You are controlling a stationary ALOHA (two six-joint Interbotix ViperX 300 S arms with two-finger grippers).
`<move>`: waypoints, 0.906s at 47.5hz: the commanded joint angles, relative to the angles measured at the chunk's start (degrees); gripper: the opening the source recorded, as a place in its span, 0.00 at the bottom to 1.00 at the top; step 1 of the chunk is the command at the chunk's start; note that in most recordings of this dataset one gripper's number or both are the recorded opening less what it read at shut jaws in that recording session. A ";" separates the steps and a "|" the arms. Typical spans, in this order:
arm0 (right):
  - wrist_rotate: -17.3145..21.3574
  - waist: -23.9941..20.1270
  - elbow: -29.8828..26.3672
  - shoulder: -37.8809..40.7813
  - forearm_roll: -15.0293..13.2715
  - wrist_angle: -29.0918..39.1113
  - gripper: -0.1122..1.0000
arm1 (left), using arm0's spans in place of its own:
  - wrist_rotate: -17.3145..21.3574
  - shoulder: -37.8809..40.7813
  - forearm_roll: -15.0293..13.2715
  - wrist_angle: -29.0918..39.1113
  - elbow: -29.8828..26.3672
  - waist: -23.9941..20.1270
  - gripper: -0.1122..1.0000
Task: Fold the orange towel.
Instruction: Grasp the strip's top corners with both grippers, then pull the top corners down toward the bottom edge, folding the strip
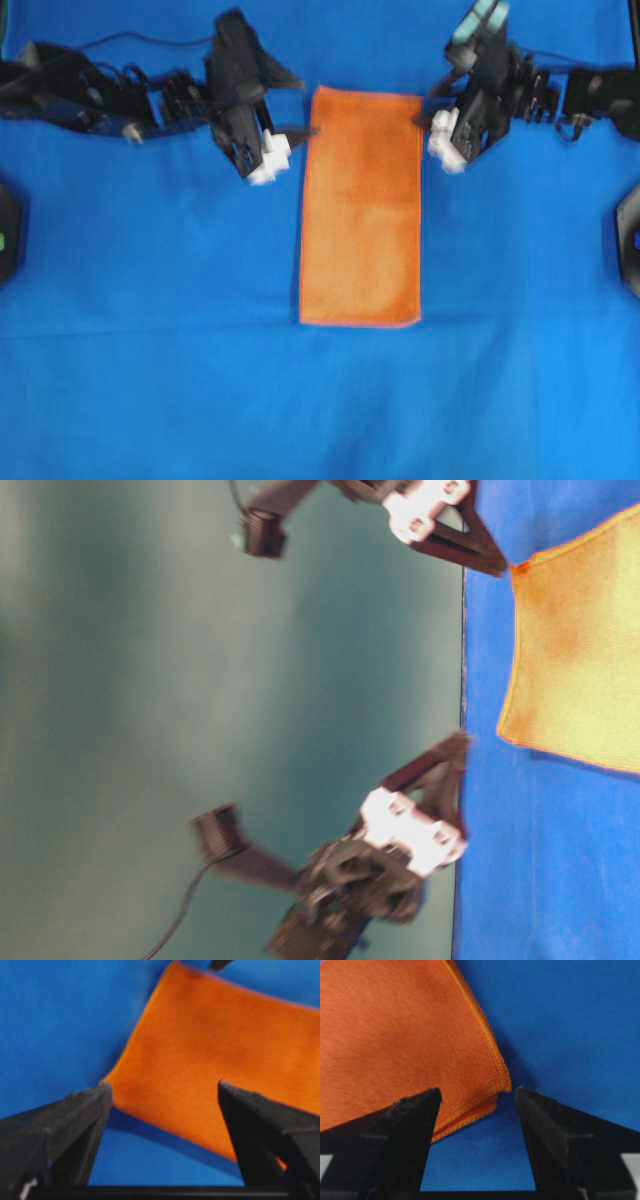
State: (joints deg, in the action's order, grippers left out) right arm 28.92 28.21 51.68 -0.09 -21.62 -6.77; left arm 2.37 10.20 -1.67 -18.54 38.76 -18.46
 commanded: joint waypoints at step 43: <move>-0.18 0.26 -2.29 5.10 -0.18 -3.08 0.13 | 2.20 9.67 0.18 -2.64 -5.01 -2.72 0.11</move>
State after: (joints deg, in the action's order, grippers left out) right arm 28.65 28.65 50.10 5.63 -21.71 -9.67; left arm 4.48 21.45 -1.41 -21.01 34.37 -20.83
